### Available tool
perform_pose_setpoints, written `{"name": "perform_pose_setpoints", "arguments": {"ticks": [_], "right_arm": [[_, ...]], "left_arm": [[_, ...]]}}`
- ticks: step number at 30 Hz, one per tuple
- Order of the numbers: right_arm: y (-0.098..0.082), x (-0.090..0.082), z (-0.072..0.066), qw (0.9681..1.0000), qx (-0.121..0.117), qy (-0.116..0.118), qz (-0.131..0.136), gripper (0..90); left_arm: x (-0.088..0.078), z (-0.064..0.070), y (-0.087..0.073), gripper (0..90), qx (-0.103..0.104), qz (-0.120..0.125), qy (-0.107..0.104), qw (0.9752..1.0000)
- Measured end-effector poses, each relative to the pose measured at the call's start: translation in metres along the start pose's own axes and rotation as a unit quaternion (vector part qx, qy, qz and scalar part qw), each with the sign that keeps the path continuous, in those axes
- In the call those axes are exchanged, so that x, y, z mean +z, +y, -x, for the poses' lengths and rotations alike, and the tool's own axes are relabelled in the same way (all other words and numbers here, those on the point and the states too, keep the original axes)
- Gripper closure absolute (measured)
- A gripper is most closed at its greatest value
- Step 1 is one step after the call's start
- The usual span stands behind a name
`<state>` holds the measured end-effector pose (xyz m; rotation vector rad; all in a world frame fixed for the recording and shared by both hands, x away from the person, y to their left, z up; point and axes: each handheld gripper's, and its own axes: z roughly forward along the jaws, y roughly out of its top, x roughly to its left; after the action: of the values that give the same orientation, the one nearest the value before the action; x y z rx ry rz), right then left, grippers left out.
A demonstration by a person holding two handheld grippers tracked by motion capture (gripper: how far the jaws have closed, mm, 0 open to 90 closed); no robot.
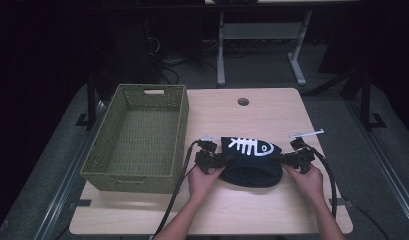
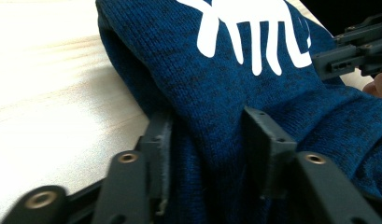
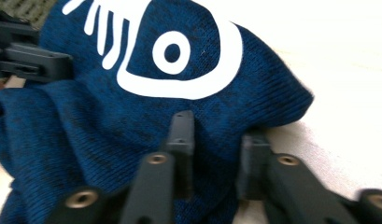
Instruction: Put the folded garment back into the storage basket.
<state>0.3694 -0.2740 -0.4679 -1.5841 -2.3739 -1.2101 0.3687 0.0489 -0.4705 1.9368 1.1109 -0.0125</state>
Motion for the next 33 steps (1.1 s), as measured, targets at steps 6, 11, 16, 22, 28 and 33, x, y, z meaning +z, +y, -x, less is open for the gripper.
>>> {"name": "perform_pose_setpoints", "arguments": {"ticks": [6,11,16,22,28,33], "right_arm": [[0.002,-0.002,-0.009,0.9996,-0.02,-0.02,0.0,78.9],[0.003,-0.007,-0.017,0.9989,-0.031,-0.035,0.0,79.5],[0.004,-0.013,-0.021,0.9984,-0.038,-0.041,0.002,79.6],[0.012,-0.024,-0.032,0.9977,-0.049,-0.048,0.001,79.6],[0.02,-0.036,-0.043,0.9969,-0.058,-0.053,0.011,79.6],[0.026,-0.044,-0.052,0.9963,-0.064,-0.054,0.018,79.6]], "left_arm": [[-0.002,0.007,0.002,69.1,0.022,-0.004,0.013,0.9997],[-0.005,0.011,0.004,70.2,0.025,-0.007,0.016,0.9995],[-0.01,0.016,0.008,70.5,0.028,-0.005,0.016,0.9995],[-0.021,0.021,0.014,70.6,0.033,0.002,0.017,0.9993],[-0.035,0.03,0.023,70.5,0.046,0.011,0.019,0.9987],[-0.046,0.037,0.029,70.6,0.052,0.016,0.022,0.9983]]}}
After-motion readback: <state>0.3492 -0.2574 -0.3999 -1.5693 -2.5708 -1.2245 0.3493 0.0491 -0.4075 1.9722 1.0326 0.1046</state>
